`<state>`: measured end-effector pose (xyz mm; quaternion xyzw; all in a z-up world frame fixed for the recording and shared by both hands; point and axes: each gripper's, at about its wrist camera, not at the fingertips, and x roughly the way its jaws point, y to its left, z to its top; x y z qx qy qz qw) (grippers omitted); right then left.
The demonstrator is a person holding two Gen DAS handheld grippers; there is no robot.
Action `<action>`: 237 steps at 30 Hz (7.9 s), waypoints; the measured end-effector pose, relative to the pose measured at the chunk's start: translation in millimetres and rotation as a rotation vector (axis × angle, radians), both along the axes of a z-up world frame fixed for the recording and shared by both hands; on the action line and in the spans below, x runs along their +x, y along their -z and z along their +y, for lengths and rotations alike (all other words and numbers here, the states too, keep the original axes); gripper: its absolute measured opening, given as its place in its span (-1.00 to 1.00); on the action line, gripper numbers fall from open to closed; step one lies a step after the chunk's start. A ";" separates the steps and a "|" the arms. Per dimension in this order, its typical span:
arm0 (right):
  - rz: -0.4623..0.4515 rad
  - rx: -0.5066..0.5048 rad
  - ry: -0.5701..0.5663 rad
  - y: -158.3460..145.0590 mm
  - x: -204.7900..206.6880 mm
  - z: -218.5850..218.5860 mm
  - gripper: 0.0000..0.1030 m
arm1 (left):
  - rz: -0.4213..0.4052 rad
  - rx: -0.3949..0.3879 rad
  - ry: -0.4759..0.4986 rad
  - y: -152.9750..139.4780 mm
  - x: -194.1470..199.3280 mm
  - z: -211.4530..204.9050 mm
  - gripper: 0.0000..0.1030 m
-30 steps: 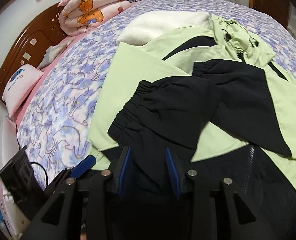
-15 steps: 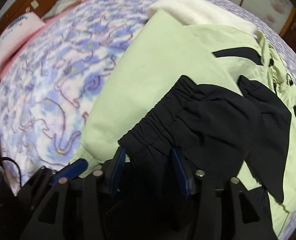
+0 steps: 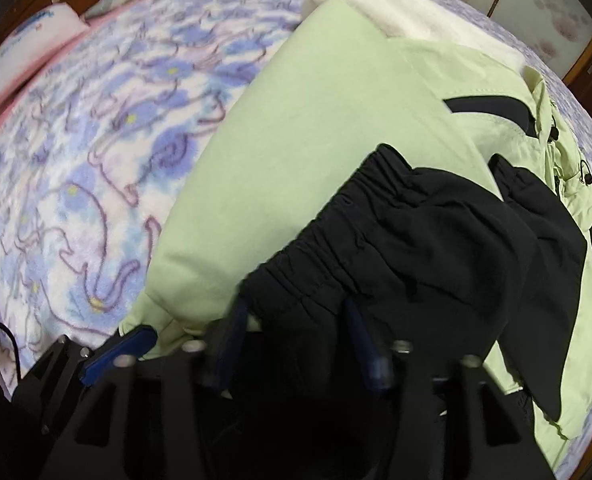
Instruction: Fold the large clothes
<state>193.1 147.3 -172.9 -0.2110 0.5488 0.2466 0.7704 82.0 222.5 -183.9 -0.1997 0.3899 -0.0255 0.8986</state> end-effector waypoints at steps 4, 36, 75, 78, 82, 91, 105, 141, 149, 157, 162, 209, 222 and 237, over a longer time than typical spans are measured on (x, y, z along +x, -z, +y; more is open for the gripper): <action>-0.065 0.061 0.045 -34.5 1.3 -23.4 -0.78 | -0.002 0.016 0.001 -0.6 -0.5 -1.8 0.41; 0.015 0.636 0.844 -36.7 79.9 -427.1 -0.13 | 0.098 -0.033 0.051 -43.6 90.0 7.0 0.41; -0.131 0.350 0.685 -17.8 116.6 -387.6 -0.53 | 0.174 0.173 -0.176 -50.6 233.8 56.5 -0.94; -0.177 0.388 0.690 -38.7 103.4 -396.3 -0.52 | 0.152 0.181 -0.130 -60.8 222.3 45.0 -0.82; -0.227 0.406 0.668 -58.9 82.5 -395.7 -0.52 | 0.118 0.141 -0.019 -74.5 209.7 16.9 -0.56; -0.165 0.453 0.533 -49.4 53.4 -333.9 -0.52 | 0.179 -0.062 0.239 -41.6 181.6 -96.5 -0.36; -0.172 0.323 0.577 -3.4 64.3 -345.1 -0.84 | 0.194 0.222 0.087 -6.7 187.9 -69.4 -0.98; -0.251 0.342 0.561 -125.8 -85.0 -380.5 -0.76 | 0.211 0.192 0.063 -108.1 18.6 -2.6 0.34; -0.220 0.234 0.509 -124.6 -137.4 -405.6 -0.38 | 0.319 0.188 0.091 -84.5 -41.0 22.4 0.36; -0.031 0.276 0.566 -93.7 -161.2 -453.6 -0.37 | 0.443 0.171 0.149 -50.3 -67.1 29.1 0.36; 0.126 0.312 0.643 -62.4 -168.4 -494.2 -0.37 | 0.539 0.144 0.177 -24.0 -75.9 32.8 0.36; 0.423 0.498 0.675 26.4 -215.7 -551.3 -0.26 | 0.621 0.154 0.348 18.4 -83.0 5.1 0.95; 0.405 0.438 0.574 35.3 -212.3 -526.9 -0.43 | 0.586 0.058 0.370 7.3 -89.8 8.4 -0.73; 0.147 0.683 0.387 -80.2 -151.8 -488.6 -0.70 | 0.279 -0.314 0.255 -107.9 -28.6 -17.2 -0.91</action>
